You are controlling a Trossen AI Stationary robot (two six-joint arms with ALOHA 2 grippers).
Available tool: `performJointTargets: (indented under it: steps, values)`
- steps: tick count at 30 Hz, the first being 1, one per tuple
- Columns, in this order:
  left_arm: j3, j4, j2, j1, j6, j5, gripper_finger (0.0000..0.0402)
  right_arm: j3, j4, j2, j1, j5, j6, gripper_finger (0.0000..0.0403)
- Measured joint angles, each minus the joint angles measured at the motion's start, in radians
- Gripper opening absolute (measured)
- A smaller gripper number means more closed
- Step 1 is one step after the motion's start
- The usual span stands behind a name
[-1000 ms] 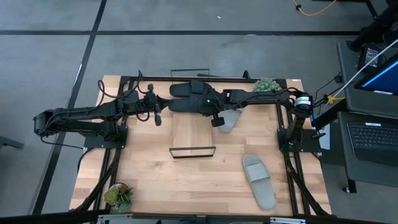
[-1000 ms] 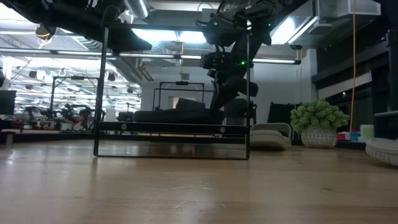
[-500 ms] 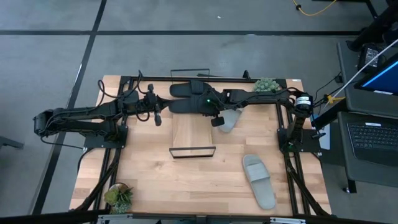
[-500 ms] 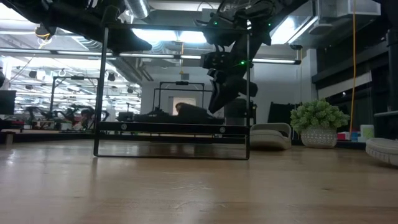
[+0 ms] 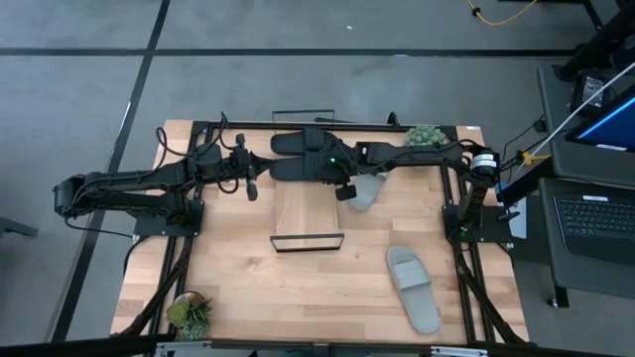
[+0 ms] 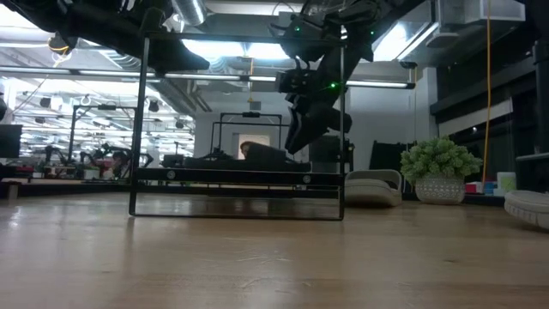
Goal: Pick and place slides into the shelf
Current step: Move the bottom gray slides to the bottom right of the shelf
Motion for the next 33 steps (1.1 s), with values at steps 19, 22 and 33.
performJointTargets:
  steps: [19, 22, 33]
  values:
    - [0.000, 0.006, 0.000, -0.001, 0.000, 0.000, 0.0000, 0.000, -0.314, -0.318, 0.071, 0.168, 0.332, 0.0005]
    - [0.000, 0.006, 0.000, -0.002, 0.001, 0.000, 0.0000, 0.000, -0.401, -0.366, 0.114, 0.166, 0.422, 0.0004]
    - [0.000, 0.006, 0.000, -0.009, 0.000, 0.094, 0.0000, -0.242, -0.409, -0.530, 0.385, 0.170, 0.808, 0.0002]
